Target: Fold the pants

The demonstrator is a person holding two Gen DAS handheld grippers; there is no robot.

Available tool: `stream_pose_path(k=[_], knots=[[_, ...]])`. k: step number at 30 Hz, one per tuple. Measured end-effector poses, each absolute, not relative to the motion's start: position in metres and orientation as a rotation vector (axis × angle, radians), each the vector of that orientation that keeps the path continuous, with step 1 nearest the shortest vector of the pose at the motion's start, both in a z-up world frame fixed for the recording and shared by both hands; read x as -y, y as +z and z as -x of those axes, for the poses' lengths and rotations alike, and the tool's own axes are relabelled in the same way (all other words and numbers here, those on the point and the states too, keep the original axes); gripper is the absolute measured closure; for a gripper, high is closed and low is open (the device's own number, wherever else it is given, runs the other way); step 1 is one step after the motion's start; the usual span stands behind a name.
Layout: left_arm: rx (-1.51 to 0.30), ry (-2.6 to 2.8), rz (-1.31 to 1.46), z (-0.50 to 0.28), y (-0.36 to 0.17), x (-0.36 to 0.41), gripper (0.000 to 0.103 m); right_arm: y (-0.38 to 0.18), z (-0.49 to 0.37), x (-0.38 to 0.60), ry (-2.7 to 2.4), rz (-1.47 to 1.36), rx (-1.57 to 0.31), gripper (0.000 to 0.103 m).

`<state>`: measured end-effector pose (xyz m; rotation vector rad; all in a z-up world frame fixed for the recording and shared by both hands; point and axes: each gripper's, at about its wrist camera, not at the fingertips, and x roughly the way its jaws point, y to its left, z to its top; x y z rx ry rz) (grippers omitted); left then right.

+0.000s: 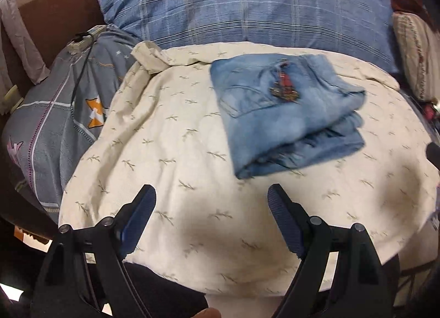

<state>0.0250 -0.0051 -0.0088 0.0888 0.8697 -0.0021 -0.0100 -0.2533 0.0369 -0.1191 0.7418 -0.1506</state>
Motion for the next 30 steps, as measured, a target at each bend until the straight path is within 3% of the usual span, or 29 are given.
stream_pose_path(k=[30], knots=[[-0.835,-0.219,-0.027,0.014,0.017,0.042,0.019,0.018,0.031,0.272,-0.154,0.016,-0.792,0.0]])
